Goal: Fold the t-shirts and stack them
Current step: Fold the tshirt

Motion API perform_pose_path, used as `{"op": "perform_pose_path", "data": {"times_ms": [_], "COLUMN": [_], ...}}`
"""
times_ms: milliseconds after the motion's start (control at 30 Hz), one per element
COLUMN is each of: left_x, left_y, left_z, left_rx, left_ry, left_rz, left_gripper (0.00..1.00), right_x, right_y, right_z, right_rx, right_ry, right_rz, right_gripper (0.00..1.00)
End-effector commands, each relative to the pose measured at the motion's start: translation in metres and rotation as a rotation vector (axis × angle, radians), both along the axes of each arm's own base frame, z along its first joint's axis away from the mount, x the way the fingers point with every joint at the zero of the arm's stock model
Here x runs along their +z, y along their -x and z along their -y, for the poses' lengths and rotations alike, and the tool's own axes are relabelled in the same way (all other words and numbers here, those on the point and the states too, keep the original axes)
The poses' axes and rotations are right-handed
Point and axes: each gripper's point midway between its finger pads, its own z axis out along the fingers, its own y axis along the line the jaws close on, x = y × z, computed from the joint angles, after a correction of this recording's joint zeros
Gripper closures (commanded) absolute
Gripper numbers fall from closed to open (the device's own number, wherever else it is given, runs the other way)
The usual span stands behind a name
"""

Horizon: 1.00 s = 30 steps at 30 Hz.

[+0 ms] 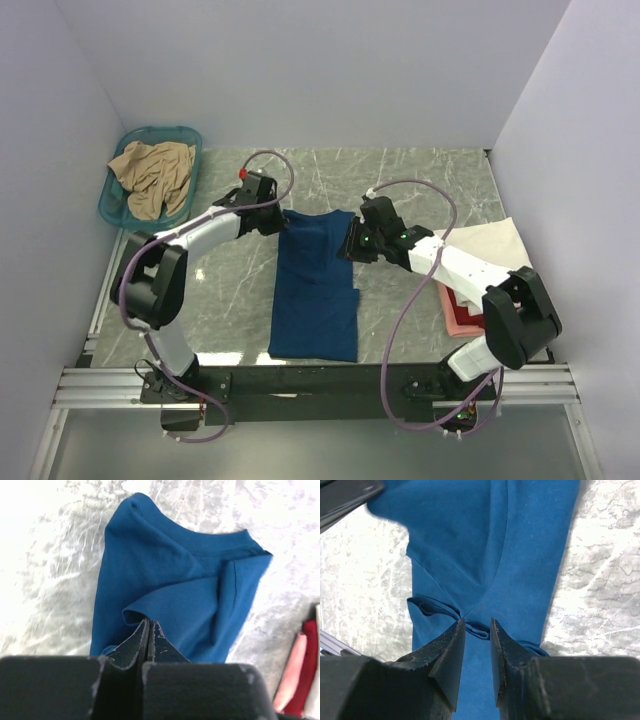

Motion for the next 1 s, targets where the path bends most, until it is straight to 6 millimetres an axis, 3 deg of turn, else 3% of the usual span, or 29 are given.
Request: {"op": "perform_pose_path", "data": {"times_ms": [0, 500, 967], "left_x": [0.030, 0.013, 0.003], "left_y": [0.002, 0.026, 0.050], "left_z": [-0.005, -0.028, -0.034], "left_rx": [0.027, 0.095, 0.104], "left_ry": [0.036, -0.012, 0.018], "left_rz": [0.082, 0.052, 0.035], "left_gripper": [0.99, 0.99, 0.99], "right_x": [0.008, -0.011, -0.027], "right_y": [-0.015, -0.040, -0.070], "right_z": [-0.002, -0.009, -0.024], "right_rx": [-0.004, -0.017, -0.014], "right_ry": [0.004, 0.040, 0.055], "right_rz": [0.028, -0.005, -0.050], "right_gripper": [0.66, 0.66, 0.66]}}
